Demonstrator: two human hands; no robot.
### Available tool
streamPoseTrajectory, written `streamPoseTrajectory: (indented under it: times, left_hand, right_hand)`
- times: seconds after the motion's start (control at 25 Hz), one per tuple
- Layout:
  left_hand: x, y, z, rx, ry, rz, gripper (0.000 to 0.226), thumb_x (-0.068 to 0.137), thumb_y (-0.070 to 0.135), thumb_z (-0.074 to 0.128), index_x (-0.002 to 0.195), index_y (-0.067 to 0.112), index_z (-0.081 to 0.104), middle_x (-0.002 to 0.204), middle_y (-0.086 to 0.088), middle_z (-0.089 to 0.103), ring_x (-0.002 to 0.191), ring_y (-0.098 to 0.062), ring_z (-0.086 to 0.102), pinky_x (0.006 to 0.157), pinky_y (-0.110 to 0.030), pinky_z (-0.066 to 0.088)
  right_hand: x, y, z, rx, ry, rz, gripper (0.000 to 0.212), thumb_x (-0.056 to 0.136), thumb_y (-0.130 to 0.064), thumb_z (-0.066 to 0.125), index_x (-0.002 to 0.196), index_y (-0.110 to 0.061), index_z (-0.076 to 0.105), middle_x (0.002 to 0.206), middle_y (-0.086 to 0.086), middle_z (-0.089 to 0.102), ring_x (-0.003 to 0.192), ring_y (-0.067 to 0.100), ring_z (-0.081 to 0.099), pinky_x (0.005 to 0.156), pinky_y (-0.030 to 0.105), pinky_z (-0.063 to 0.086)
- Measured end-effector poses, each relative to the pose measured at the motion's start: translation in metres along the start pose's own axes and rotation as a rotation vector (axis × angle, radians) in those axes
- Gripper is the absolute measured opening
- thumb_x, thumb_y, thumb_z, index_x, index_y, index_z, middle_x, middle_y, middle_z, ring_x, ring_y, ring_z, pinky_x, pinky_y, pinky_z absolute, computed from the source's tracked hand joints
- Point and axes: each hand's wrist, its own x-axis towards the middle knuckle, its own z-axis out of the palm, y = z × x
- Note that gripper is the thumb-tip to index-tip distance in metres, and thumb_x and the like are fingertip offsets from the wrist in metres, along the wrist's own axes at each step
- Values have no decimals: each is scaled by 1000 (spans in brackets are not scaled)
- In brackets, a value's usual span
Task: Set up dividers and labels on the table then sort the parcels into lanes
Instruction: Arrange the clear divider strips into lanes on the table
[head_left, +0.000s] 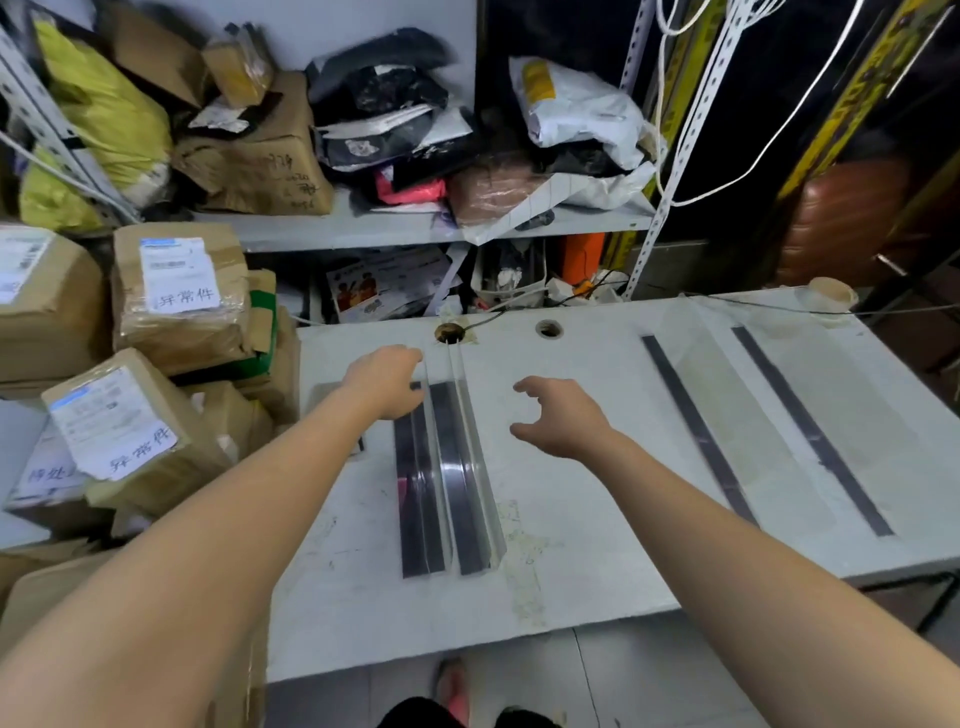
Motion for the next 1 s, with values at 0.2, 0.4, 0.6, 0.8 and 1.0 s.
streamPoseTrajectory:
  times: [0.2, 0.4, 0.6, 0.8, 1.0]
  left_hand:
    - [-5, 6, 14, 32, -26, -11, 49, 95, 34, 61, 137, 11, 54, 131, -10, 57, 114, -31, 58, 90, -42, 51]
    - [21, 6, 30, 4, 11, 95, 42, 95, 32, 60, 131, 10, 57, 124, -9, 57, 113, -31, 56, 90, -42, 51]
    - [59, 9, 45, -29, 45, 326, 33, 93, 19, 56, 125, 10, 62, 120, -6, 57, 112, -30, 55, 87, -41, 49]
    - [86, 3, 47, 72, 121, 568, 30, 81, 11, 67, 111, 13, 65, 111, -3, 54, 99, -28, 52, 73, -35, 42]
    - [96, -5, 41, 4, 29, 701, 22, 82, 14, 71, 101, 19, 61, 102, 3, 53, 101, -21, 50, 77, -36, 46]
  right_hand:
    - [-8, 4, 34, 104, -86, -2, 63, 86, -37, 75, 144, -27, 53, 142, 0, 59, 126, 20, 59, 97, 36, 54]
    - [-9, 5, 60, 196, -124, 57, 61, 85, -38, 77, 141, -25, 57, 137, -1, 63, 120, 18, 62, 99, 37, 53]
    - [-7, -2, 78, 303, -124, 164, 56, 81, -28, 78, 134, -23, 63, 129, -4, 67, 103, 13, 68, 92, 34, 57]
    - [-6, -13, 84, 379, -96, 308, 52, 73, -15, 76, 124, -20, 69, 111, -3, 72, 84, 14, 72, 67, 26, 58]
    - [-17, -22, 90, 411, -124, 344, 49, 72, -13, 76, 119, -24, 71, 101, -8, 72, 80, 12, 72, 62, 22, 58]
